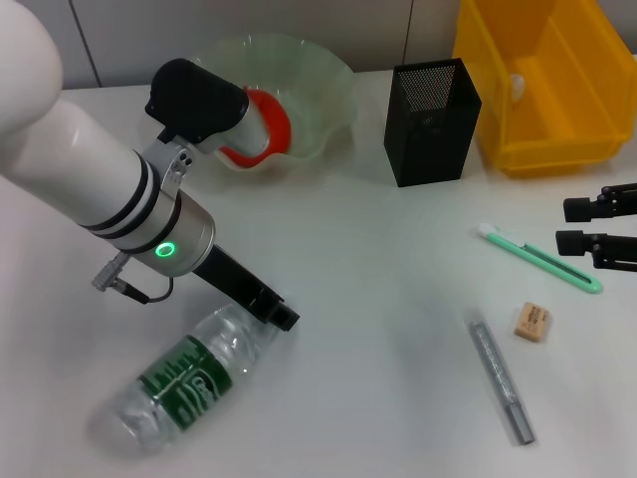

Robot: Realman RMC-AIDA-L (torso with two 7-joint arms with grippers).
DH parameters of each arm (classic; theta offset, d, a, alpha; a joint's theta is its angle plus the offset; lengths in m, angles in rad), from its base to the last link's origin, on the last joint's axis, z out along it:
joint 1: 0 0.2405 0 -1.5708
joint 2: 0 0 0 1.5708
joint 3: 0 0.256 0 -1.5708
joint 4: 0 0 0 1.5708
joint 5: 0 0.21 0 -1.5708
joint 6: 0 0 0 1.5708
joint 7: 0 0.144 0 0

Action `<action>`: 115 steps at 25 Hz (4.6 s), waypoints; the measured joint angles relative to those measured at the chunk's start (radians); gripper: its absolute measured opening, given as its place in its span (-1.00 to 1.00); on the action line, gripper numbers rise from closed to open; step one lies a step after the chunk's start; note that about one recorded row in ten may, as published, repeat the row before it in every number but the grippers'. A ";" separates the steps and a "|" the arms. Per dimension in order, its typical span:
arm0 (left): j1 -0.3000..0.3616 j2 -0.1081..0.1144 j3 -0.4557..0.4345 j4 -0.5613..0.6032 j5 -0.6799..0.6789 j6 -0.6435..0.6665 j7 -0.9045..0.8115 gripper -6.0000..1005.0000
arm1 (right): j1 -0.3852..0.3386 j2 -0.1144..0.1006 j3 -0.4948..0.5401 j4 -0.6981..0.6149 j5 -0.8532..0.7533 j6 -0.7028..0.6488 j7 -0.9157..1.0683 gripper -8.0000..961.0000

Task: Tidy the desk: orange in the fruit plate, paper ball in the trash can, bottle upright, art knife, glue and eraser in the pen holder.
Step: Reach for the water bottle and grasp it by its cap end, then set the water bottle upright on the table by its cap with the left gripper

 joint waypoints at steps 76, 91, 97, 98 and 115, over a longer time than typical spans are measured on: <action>0.329 0.010 -0.140 0.643 0.078 -0.040 0.064 -0.13 | 0.032 0.011 -0.009 0.029 0.000 0.048 0.036 -0.25; 0.436 0.011 -0.143 0.710 0.040 -0.132 0.099 -0.13 | 0.037 0.013 -0.009 0.029 0.000 0.047 0.049 -0.25; 0.468 0.011 -0.143 0.700 0.009 -0.209 0.133 -0.13 | 0.037 0.014 -0.009 0.029 0.000 0.046 0.049 -0.25; 0.468 0.011 -0.143 0.700 0.009 -0.209 0.133 -0.13 | 0.037 0.014 -0.009 0.029 0.000 0.046 0.049 -0.25; 0.506 0.011 -0.145 0.613 -0.089 -0.374 0.244 -0.13 | 0.034 0.015 -0.008 0.031 0.000 0.045 0.051 -0.26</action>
